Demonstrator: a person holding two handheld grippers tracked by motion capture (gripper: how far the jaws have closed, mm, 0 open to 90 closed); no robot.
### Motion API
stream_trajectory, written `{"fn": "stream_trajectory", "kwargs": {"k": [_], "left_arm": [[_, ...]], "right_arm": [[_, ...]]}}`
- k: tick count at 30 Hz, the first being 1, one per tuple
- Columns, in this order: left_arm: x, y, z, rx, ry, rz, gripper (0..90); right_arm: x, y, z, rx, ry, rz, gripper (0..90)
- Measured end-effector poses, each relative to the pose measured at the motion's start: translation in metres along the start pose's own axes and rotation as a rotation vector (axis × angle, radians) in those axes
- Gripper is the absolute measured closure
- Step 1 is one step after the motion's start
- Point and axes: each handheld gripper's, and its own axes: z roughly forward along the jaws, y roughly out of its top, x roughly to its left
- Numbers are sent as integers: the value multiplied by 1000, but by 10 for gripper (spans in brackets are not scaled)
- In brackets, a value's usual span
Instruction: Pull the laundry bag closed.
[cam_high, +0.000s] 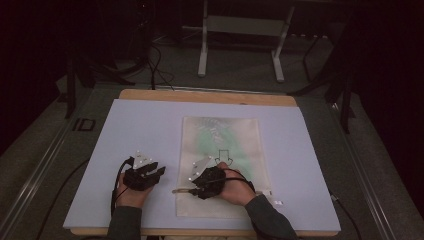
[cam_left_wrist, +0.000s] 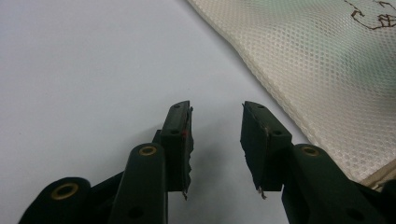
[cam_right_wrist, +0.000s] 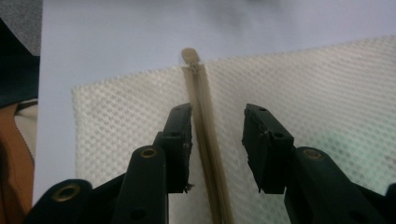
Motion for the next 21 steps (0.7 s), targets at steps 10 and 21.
{"fn": "stream_trajectory", "kwargs": {"k": [10, 21], "left_arm": [[0, 0, 1, 4, 0, 3, 621], [0, 0, 1, 5, 1, 1, 619]], "right_arm": [[5, 14, 13, 6, 15, -22, 626], [9, 24, 32, 3, 24, -11, 617]]}}
